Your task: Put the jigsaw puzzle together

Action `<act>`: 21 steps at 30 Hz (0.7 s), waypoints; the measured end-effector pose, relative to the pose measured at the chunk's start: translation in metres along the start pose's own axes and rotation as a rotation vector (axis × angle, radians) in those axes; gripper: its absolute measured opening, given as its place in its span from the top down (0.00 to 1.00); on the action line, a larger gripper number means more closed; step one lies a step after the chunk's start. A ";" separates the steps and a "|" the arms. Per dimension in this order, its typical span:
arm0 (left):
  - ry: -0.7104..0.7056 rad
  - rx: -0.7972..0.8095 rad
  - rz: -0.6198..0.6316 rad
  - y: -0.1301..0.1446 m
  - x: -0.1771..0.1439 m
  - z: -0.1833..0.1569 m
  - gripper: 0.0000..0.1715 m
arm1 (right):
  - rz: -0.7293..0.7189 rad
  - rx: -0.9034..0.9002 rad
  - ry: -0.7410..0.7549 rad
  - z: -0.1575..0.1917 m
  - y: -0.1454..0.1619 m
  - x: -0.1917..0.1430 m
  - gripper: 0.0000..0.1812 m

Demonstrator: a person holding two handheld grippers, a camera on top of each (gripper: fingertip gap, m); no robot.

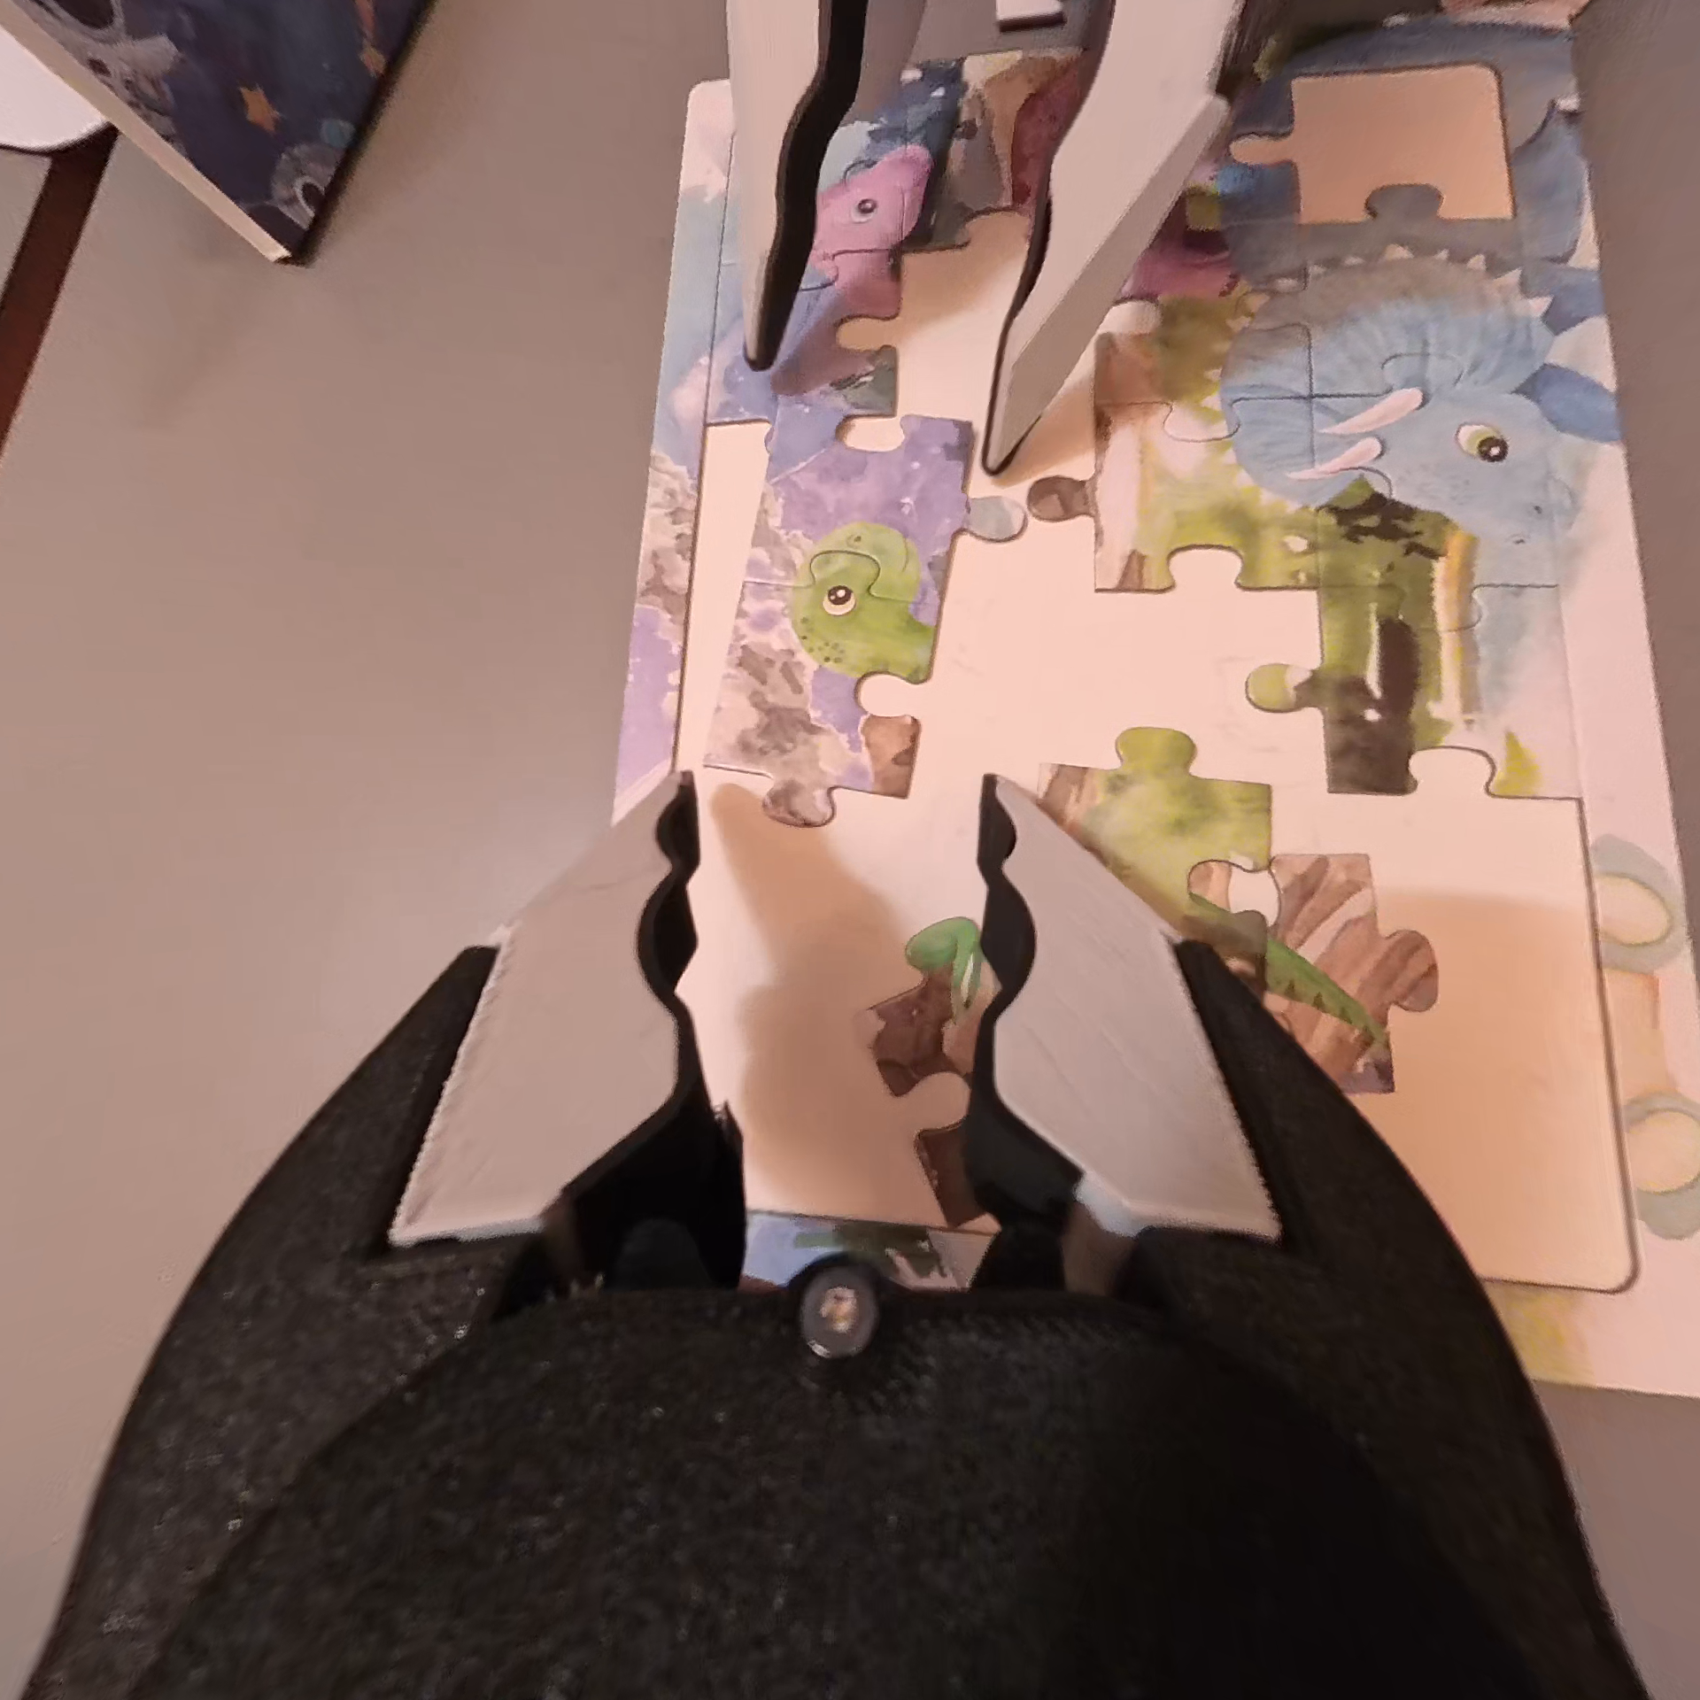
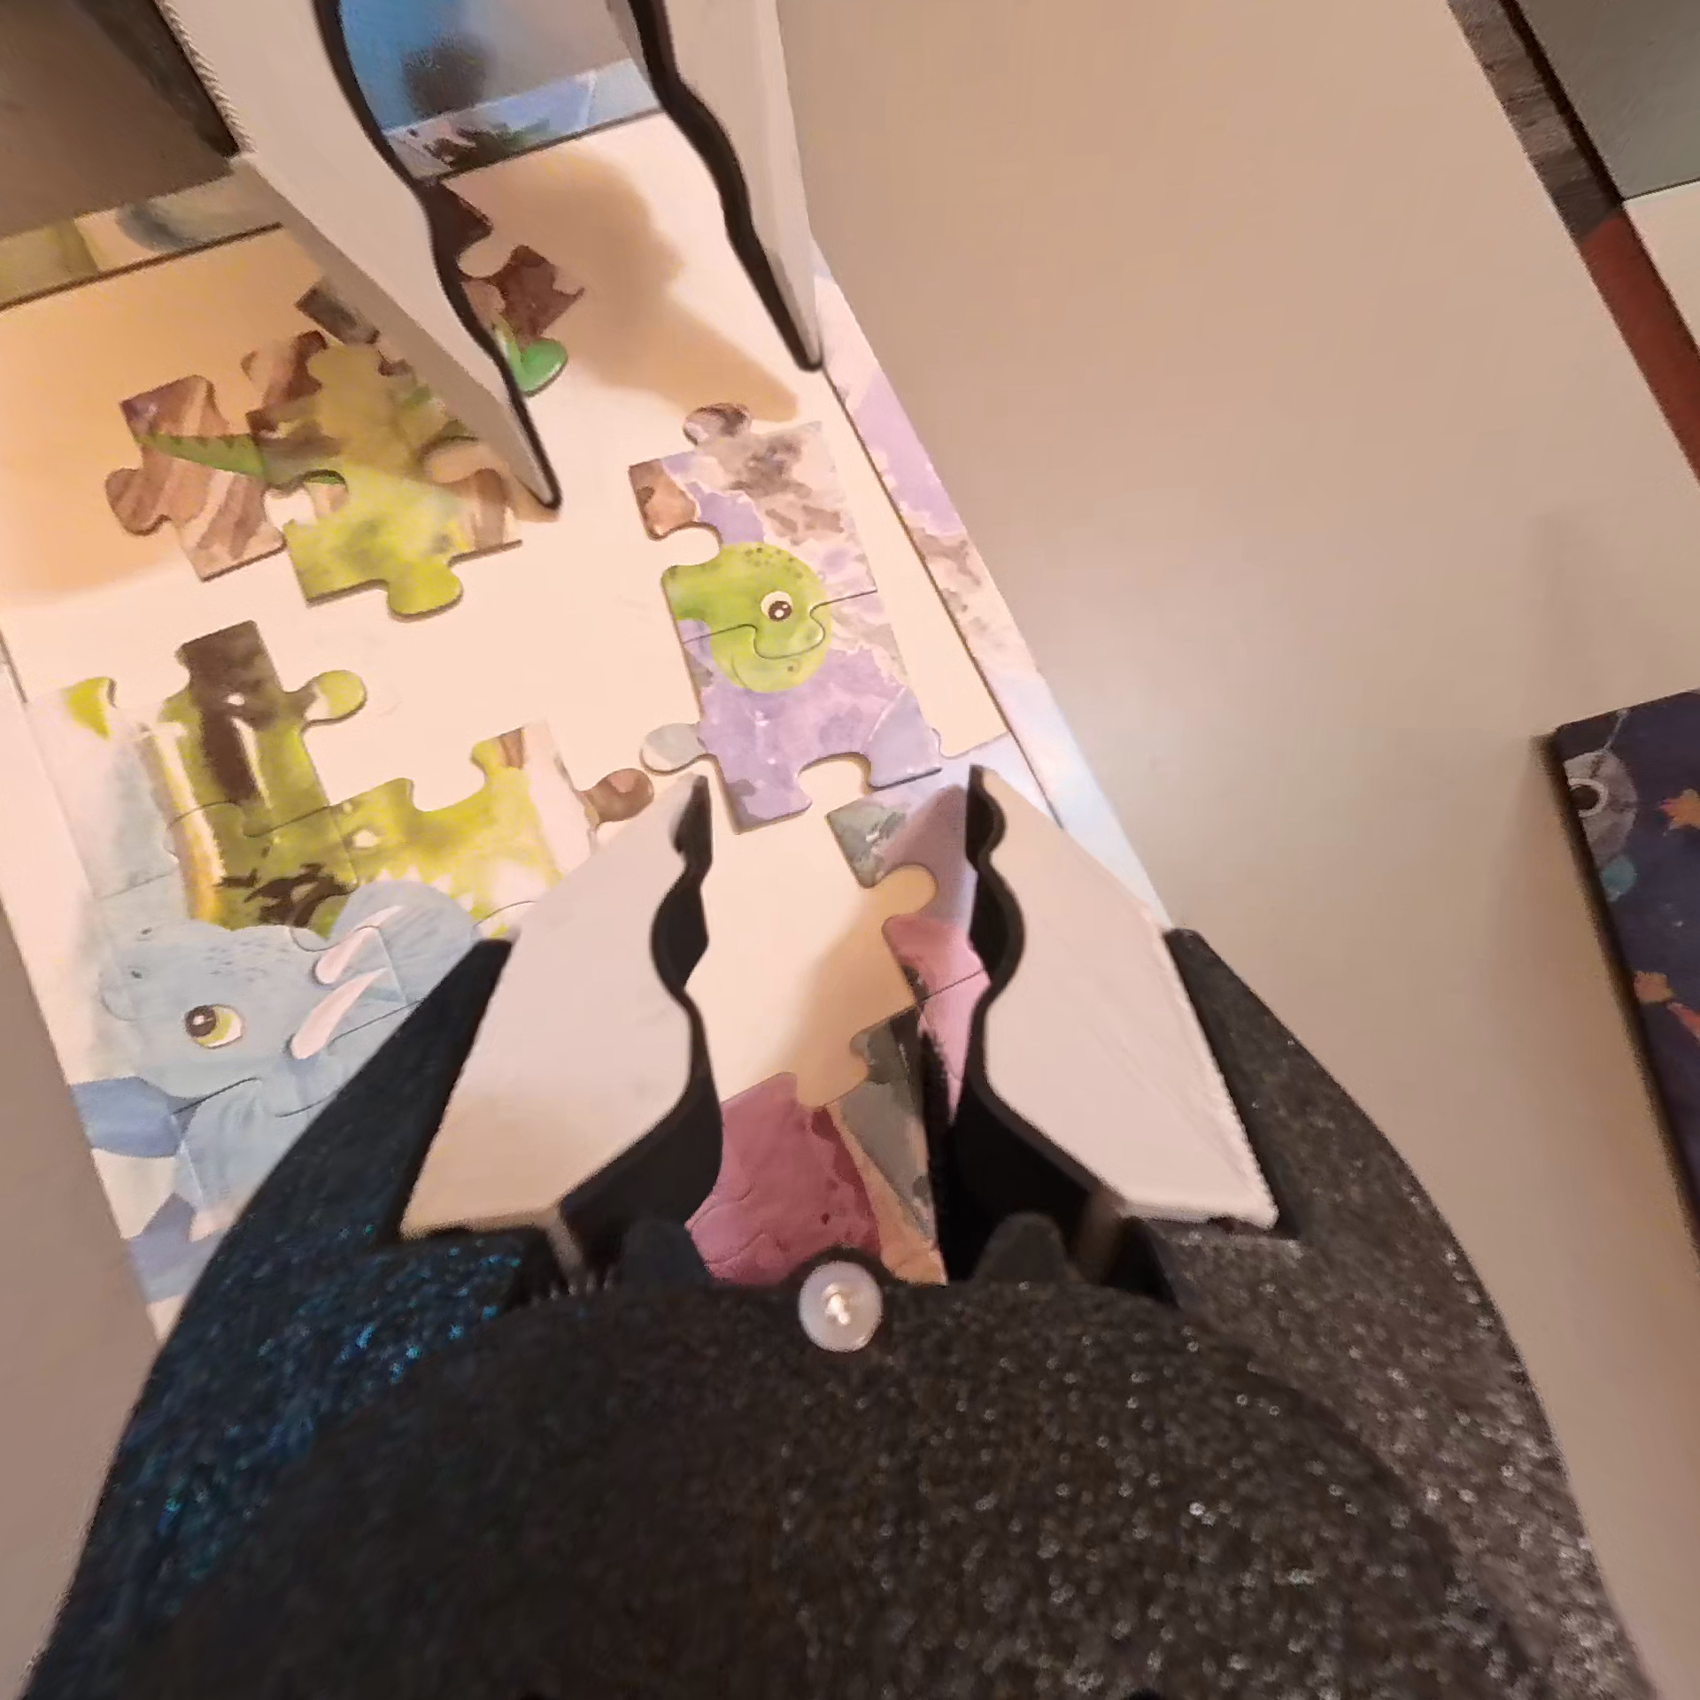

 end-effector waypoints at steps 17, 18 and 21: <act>-0.020 -0.067 -0.029 -0.003 0.007 0.008 0.69 | -0.008 0.023 0.084 -0.015 0.001 0.002 0.78; -0.032 -0.070 -0.029 -0.003 0.007 0.010 0.69 | -0.008 0.025 0.084 -0.015 0.001 0.001 0.78; -0.049 -0.073 -0.027 -0.002 0.006 0.013 0.69 | -0.013 0.030 0.091 -0.018 0.002 -0.005 0.78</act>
Point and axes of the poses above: each gripper's, where its closed fingertips meet, x out along the fingers, y out of its underside, z = x × y across the jaws, the point moved 5 cm from there along -x, back along the fingers, and after that the axes turned 1 degree about -z, right-handed, at the moved point
